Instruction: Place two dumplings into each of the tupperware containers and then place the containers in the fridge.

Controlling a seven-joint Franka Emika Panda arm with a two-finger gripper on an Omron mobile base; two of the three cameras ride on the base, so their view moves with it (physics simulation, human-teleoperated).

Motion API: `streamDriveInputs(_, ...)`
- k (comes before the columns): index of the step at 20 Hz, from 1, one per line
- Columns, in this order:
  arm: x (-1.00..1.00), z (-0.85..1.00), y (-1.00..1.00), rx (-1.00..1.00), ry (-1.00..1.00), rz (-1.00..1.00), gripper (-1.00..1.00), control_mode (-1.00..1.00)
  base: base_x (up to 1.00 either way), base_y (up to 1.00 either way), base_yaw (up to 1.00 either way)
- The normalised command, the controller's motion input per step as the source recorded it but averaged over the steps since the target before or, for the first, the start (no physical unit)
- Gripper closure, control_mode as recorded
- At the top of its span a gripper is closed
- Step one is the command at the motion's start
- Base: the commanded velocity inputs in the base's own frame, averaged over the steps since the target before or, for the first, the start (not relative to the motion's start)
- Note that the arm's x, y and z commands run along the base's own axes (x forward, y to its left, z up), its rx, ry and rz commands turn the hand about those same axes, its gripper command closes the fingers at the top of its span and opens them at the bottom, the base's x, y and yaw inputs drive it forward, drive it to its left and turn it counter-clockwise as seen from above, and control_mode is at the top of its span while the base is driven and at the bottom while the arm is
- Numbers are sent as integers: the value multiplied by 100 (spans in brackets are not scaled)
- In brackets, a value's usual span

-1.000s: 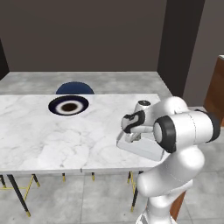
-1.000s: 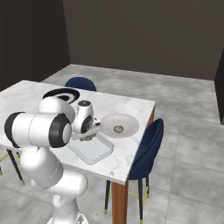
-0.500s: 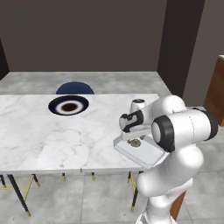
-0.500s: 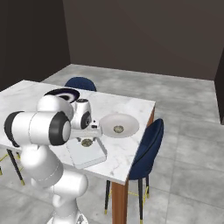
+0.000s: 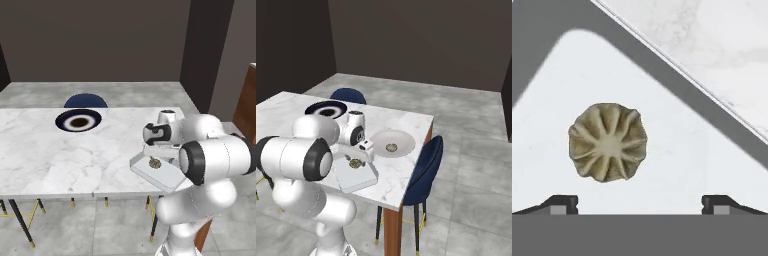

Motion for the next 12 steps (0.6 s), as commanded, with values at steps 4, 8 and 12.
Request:
streamDriveInputs(4, -16, 99, -28, 1, 0, -20, -100, -100, 0, 0, 0)
streamDriveInputs(8, 13, 83, 0, -18, 6, -10, -100, -100, 0, 0, 0)
streamDriveInputs(12, 74, 11, -7, -28, 11, -5, -100, -100, 0, 0, 0)
